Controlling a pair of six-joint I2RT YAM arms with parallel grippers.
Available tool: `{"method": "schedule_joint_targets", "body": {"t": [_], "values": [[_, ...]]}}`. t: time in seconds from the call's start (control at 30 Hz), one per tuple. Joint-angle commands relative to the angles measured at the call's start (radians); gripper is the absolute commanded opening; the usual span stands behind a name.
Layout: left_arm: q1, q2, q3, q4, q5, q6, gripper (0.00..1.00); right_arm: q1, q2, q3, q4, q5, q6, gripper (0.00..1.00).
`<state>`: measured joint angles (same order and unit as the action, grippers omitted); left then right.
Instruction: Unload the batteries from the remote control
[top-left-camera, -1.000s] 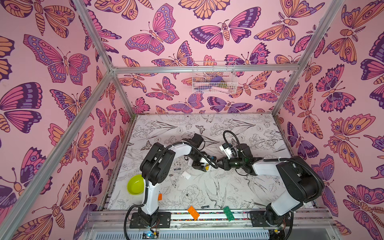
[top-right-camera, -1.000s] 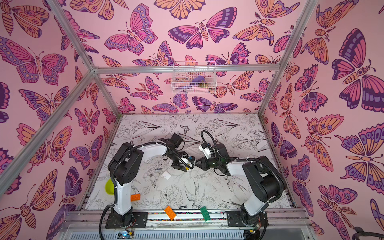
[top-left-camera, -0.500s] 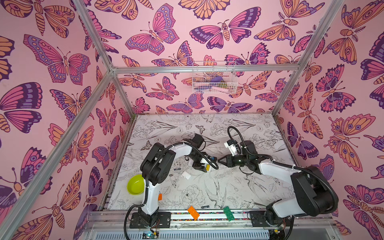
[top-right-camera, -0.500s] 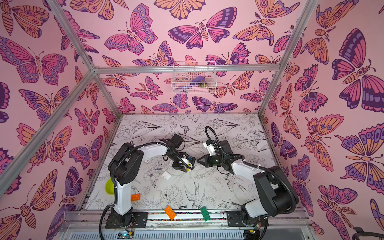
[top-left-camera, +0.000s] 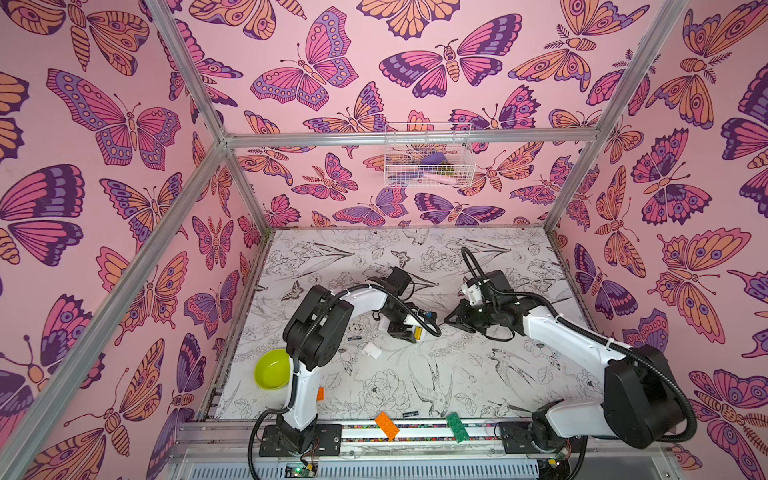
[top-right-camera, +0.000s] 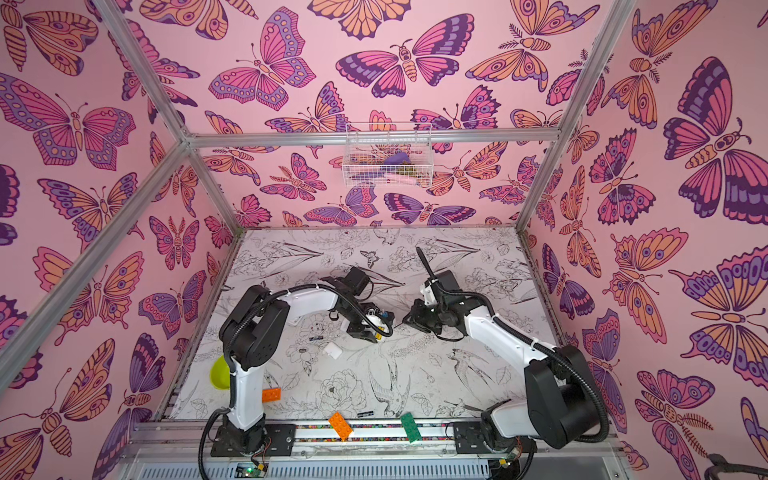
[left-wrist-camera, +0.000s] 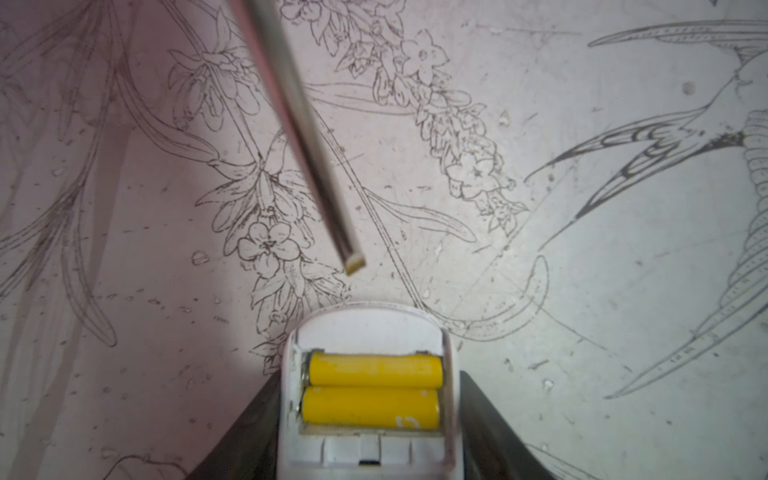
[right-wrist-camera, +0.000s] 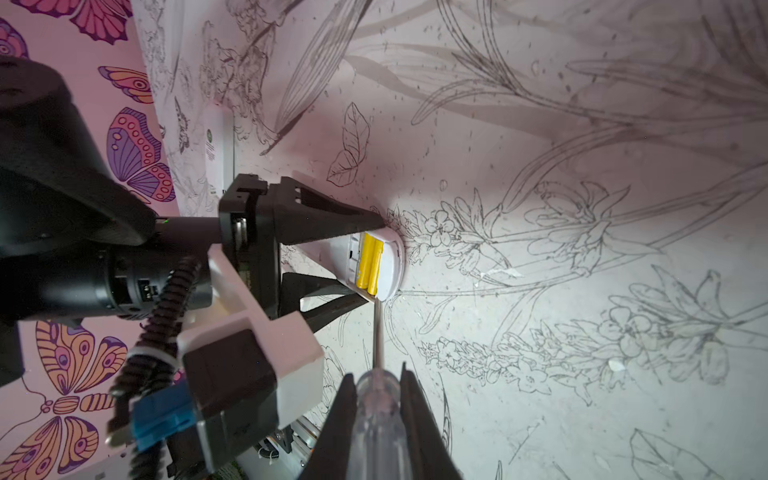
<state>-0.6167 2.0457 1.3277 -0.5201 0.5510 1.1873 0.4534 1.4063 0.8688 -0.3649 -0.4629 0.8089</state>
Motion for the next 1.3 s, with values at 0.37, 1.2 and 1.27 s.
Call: {"method": "schedule_joint_targets", "body": {"t": [0.37, 1.2, 1.27], "values": [[-0.026, 0.04, -0.057, 0.132, -0.109, -0.105, 0.31, 0.029, 0.134, 0.058, 0.049, 0.004, 0.184, 0.0], [-0.026, 0.045, -0.051, 0.142, -0.108, -0.116, 0.31, 0.059, 0.253, 0.132, -0.011, 0.072, 0.199, 0.0], [-0.026, 0.043, -0.049, 0.14, -0.108, -0.121, 0.31, 0.06, 0.265, 0.14, -0.021, 0.063, 0.192, 0.0]]}}
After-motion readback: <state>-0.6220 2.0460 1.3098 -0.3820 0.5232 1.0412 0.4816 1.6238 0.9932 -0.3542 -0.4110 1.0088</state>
